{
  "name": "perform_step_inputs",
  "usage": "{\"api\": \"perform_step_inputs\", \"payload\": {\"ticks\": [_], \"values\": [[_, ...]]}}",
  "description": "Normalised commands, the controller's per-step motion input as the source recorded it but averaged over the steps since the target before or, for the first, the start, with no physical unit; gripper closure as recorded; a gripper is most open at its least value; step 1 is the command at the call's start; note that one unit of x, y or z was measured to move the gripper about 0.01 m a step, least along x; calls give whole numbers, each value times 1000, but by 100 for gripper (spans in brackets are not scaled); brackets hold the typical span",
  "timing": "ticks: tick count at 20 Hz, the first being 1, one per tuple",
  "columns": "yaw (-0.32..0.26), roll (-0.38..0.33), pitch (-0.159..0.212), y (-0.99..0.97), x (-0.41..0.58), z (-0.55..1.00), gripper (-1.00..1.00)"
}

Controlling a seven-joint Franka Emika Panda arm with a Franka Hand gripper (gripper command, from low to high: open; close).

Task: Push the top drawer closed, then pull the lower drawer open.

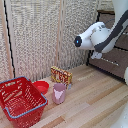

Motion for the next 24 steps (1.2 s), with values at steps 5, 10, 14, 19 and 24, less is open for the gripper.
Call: {"api": "perform_step_inputs", "payload": {"ticks": [5,10,14,19,24], "values": [[0,-76,7,34,-220,-415,-100],[9,-89,0,0,-130,-432,-100],[9,-147,-21,0,-19,-429,-100],[0,-182,-59,-103,0,-178,-100],[0,-107,-53,-360,123,0,-100]]}}
